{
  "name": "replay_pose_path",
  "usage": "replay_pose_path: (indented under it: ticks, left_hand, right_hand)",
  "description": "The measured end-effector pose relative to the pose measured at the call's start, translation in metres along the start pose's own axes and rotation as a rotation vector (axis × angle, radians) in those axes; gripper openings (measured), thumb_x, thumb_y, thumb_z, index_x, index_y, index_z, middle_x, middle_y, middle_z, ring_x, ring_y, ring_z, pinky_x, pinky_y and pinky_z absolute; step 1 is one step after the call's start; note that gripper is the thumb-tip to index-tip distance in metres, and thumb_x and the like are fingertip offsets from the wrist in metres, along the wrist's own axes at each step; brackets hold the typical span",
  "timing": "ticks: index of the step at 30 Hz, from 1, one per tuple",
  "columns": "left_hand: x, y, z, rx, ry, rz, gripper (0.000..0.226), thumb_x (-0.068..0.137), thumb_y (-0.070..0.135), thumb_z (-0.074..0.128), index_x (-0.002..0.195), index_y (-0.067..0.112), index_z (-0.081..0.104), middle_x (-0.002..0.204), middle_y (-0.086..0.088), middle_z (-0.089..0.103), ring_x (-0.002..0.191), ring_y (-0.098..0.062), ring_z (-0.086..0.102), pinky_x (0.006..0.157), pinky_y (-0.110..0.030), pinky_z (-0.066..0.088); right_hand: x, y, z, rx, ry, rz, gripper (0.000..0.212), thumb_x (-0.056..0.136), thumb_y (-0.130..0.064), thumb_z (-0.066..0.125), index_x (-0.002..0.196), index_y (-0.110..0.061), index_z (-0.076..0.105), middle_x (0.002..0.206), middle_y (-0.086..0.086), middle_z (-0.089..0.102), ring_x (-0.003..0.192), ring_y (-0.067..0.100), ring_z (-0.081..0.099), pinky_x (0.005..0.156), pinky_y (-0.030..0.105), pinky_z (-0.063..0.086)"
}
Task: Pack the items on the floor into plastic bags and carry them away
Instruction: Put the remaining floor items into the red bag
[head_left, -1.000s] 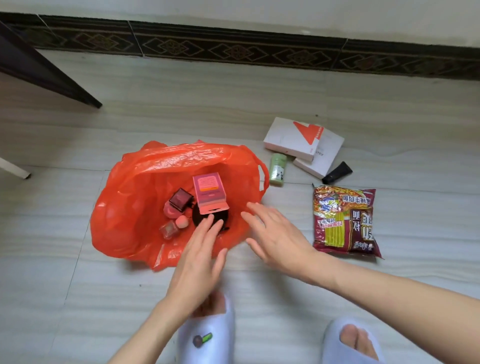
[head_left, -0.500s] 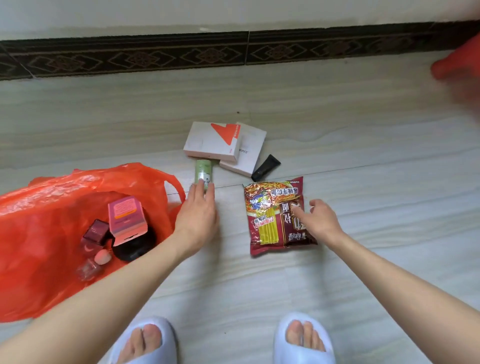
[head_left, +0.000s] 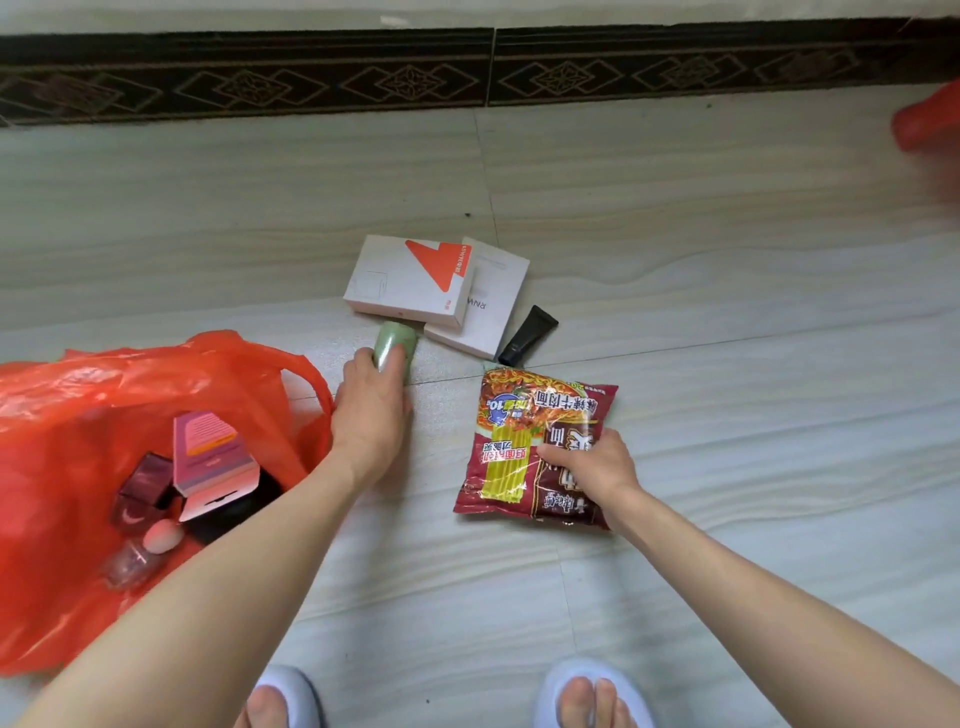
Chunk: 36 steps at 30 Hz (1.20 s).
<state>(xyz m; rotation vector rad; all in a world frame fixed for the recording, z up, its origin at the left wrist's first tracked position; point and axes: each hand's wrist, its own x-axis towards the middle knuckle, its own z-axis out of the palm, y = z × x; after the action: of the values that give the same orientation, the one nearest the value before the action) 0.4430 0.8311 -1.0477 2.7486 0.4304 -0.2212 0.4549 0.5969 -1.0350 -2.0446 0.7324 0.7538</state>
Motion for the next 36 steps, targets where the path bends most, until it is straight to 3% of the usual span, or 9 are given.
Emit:
replay_pose_path:
  ticks: [3, 7, 14, 19, 22, 26, 29, 33, 36]
  left_hand:
    - [-0.01, 0.002, 0.002, -0.121, 0.003, -0.002, 0.044, 0.081, 0.005, 0.048, 0.125, 0.009, 0.041, 0.109, -0.023, 0.045, 0.099, -0.039, 0.045, 0.073, -0.048, 0.045]
    - [-0.043, 0.004, -0.003, -0.301, 0.073, -0.001, 0.045, 0.08, 0.003, 0.053, 0.124, 0.006, 0.047, 0.117, -0.022, 0.05, 0.105, -0.038, 0.049, 0.088, -0.041, 0.041]
    - [-0.127, -0.021, -0.039, -0.453, 0.204, 0.182, 0.042, 0.074, 0.004, 0.062, 0.115, 0.008, 0.051, 0.111, -0.002, 0.053, 0.101, -0.006, 0.047, 0.088, -0.006, 0.03]
    - [-0.202, -0.055, -0.056, -0.661, 0.234, -0.117, 0.038, 0.071, 0.011, 0.054, 0.108, 0.018, 0.056, 0.104, 0.005, 0.059, 0.089, -0.003, 0.052, 0.078, -0.003, 0.035]
    - [-0.222, -0.085, -0.068, -0.753, 0.356, -0.378, 0.034, 0.071, 0.017, 0.055, 0.105, 0.022, 0.055, 0.098, 0.005, 0.06, 0.084, -0.005, 0.053, 0.071, -0.008, 0.037]
    - [-0.207, -0.13, -0.085, -0.664, 0.467, -0.501, 0.032, 0.079, 0.012, 0.059, 0.111, 0.012, 0.056, 0.103, -0.004, 0.063, 0.089, -0.018, 0.056, 0.073, -0.02, 0.036]
    - [-0.183, -0.156, -0.1, -0.65, 0.524, -0.589, 0.026, 0.084, 0.011, 0.061, 0.109, 0.008, 0.058, 0.101, -0.008, 0.065, 0.082, -0.02, 0.057, 0.07, -0.019, 0.035]
    - [-0.157, -0.179, -0.103, -0.641, 0.569, -0.76, 0.022, 0.086, 0.023, 0.06, 0.096, 0.004, 0.059, 0.1, -0.019, 0.066, 0.094, -0.034, 0.059, 0.073, -0.03, 0.035]
    - [-0.144, -0.179, -0.093, -0.624, 0.466, -0.692, 0.028, 0.091, 0.026, 0.052, 0.107, 0.003, 0.06, 0.099, -0.018, 0.066, 0.097, -0.033, 0.059, 0.07, -0.024, 0.034]
  right_hand:
    - [-0.006, 0.001, 0.003, 0.017, 0.042, -0.1, 0.042, 0.073, -0.025, 0.076, 0.105, -0.016, 0.05, 0.112, 0.006, 0.062, 0.099, 0.024, 0.061, 0.088, 0.044, 0.051]
    - [-0.023, 0.001, 0.002, 0.093, 0.005, -0.201, 0.032, 0.084, -0.018, 0.064, 0.113, -0.017, 0.05, 0.116, 0.001, 0.059, 0.103, 0.019, 0.058, 0.093, 0.039, 0.048]
    - [-0.089, 0.01, 0.0, 0.071, -0.119, -0.362, 0.02, 0.086, -0.01, 0.059, 0.098, -0.024, 0.052, 0.101, 0.002, 0.067, 0.094, 0.02, 0.064, 0.088, 0.043, 0.051]
    - [-0.15, -0.01, 0.009, -0.029, -0.549, -0.394, 0.024, 0.086, -0.001, 0.058, 0.097, -0.021, 0.054, 0.097, 0.005, 0.068, 0.079, 0.012, 0.066, 0.076, 0.027, 0.055]
    - [-0.173, -0.024, 0.034, -0.088, -0.665, -0.357, 0.024, 0.086, -0.005, 0.06, 0.105, -0.018, 0.054, 0.099, 0.004, 0.069, 0.08, 0.015, 0.068, 0.071, 0.026, 0.056]
    - [-0.19, -0.054, 0.087, -0.064, -0.749, -0.315, 0.02, 0.088, -0.004, 0.058, 0.104, -0.015, 0.055, 0.091, 0.004, 0.07, 0.068, 0.013, 0.068, 0.062, 0.023, 0.057]
    - [-0.194, -0.08, 0.131, -0.002, -0.729, -0.323, 0.02, 0.087, -0.003, 0.057, 0.104, -0.013, 0.055, 0.087, 0.004, 0.069, 0.065, 0.013, 0.067, 0.063, 0.026, 0.056]
    - [-0.179, -0.096, 0.196, 0.149, -0.49, -0.304, 0.013, 0.085, -0.014, 0.059, 0.095, -0.02, 0.052, 0.102, 0.011, 0.066, 0.089, 0.028, 0.065, 0.085, 0.046, 0.053]
    - [-0.176, -0.094, 0.227, 0.277, -0.381, -0.245, 0.018, 0.084, -0.025, 0.06, 0.096, -0.018, 0.048, 0.106, 0.009, 0.063, 0.098, 0.028, 0.061, 0.094, 0.046, 0.048]
